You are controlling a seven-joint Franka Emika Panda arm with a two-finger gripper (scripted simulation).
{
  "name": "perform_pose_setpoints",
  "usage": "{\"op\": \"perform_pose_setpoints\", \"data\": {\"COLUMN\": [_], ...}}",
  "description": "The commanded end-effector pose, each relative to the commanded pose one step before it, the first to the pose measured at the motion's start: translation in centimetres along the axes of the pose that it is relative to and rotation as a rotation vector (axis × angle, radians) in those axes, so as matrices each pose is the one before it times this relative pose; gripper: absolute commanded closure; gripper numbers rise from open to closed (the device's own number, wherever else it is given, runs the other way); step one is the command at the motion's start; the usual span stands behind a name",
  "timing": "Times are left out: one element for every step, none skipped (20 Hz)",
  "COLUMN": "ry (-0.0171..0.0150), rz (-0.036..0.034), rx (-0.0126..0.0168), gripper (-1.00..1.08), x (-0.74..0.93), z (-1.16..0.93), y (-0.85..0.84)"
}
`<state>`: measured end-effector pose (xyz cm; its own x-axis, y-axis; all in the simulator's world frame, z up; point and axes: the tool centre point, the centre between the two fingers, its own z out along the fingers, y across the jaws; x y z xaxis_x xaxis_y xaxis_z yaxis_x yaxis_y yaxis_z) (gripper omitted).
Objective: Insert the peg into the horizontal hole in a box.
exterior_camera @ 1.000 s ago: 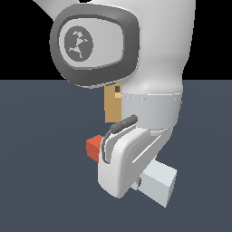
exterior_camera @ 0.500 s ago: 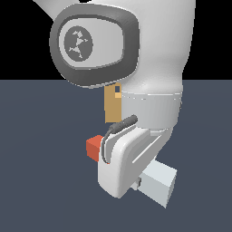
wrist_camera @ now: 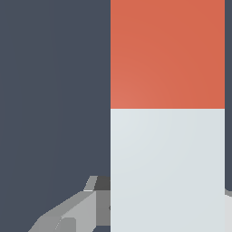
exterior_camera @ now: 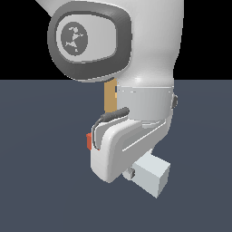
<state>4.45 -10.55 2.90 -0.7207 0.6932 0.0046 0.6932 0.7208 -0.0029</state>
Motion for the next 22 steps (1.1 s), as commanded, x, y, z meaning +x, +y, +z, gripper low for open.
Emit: {"op": "perform_pose_setpoints", "data": {"ry": [-0.00361,-0.00001,-0.00001,-0.00001,0.0,0.0,0.0,0.00001,0.00001,0.00001,0.00001,0.00002,0.00002,0.00002,0.00002,0.00001,0.00001,0.00001,0.00001,0.0,0.0,-0.00001], "rz": [0.03114,0.01518,0.01624,0.0173,0.01835,0.01937,0.0204,0.02134,0.02151,0.02138,0.02128,0.02117,0.02106,0.02097,0.02085,0.02076,0.02066,0.02058,0.0205,0.02041,0.02034,0.02029], "rx": [-0.00287,-0.00005,-0.00005,-0.00006,-0.00006,-0.00007,-0.00007,-0.00008,-0.00008,-0.00008,-0.00007,-0.00007,-0.00007,-0.00006,-0.00006,-0.00005,-0.00005,-0.00004,-0.00004,-0.00003,-0.00003,-0.00002], "gripper": [1.08,1.08,1.08,1.08,1.08,1.08,1.08,1.08,1.08,1.08,1.08,1.08,1.08,1.08,1.08,1.08,1.08,1.08,1.08,1.08,1.08,1.08], "x": [0.552,0.31,0.333,0.354,0.376,0.397,0.418,0.437,0.441,0.439,0.437,0.435,0.433,0.431,0.429,0.427,0.426,0.424,0.422,0.421,0.419,0.417], "z": [-0.72,-0.228,-0.244,-0.26,-0.276,-0.292,-0.308,-0.322,-0.325,-0.324,-0.323,-0.321,-0.32,-0.319,-0.318,-0.317,-0.316,-0.315,-0.314,-0.313,-0.313,-0.312], "y": [0.357,0.11,0.119,0.127,0.136,0.146,0.154,0.163,0.165,0.166,0.166,0.167,0.168,0.168,0.169,0.169,0.171,0.171,0.172,0.173,0.174,0.175]}}
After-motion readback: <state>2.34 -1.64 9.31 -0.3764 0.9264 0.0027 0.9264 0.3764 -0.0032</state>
